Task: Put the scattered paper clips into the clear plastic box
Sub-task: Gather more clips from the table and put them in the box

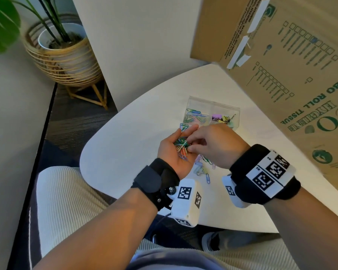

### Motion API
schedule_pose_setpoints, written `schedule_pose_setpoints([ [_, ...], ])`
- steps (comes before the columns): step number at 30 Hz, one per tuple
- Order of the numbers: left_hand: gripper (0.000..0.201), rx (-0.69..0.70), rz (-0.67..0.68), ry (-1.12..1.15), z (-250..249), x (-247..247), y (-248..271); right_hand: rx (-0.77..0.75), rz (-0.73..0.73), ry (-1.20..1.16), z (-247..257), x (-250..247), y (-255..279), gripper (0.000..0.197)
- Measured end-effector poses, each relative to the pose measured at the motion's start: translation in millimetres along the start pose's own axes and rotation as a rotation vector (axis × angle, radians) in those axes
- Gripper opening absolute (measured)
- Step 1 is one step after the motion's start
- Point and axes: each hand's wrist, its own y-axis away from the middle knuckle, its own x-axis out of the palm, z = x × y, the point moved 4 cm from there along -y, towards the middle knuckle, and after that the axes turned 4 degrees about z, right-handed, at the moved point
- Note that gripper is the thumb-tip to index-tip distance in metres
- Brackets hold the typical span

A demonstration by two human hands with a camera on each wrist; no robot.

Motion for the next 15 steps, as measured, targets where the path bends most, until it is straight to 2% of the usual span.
schedule_pose_setpoints([
  [3,0.045,0.004,0.014,0.025,-2,2,-1,-0.013,-0.066,-0.080,-2,-3,0,0.016],
  [7,0.046,-0.011,0.017,0.023,-2,0,-2,0.010,-0.132,-0.316,-9,-3,4,0.013],
  [11,0.046,-0.040,0.006,0.031,-2,-4,-3,-0.043,-0.111,-0.276,-11,3,5,0.008],
  [15,0.047,-0.034,0.017,0.041,-1,3,-4,-0.036,-0.136,-0.149,-12,8,2,0.014],
])
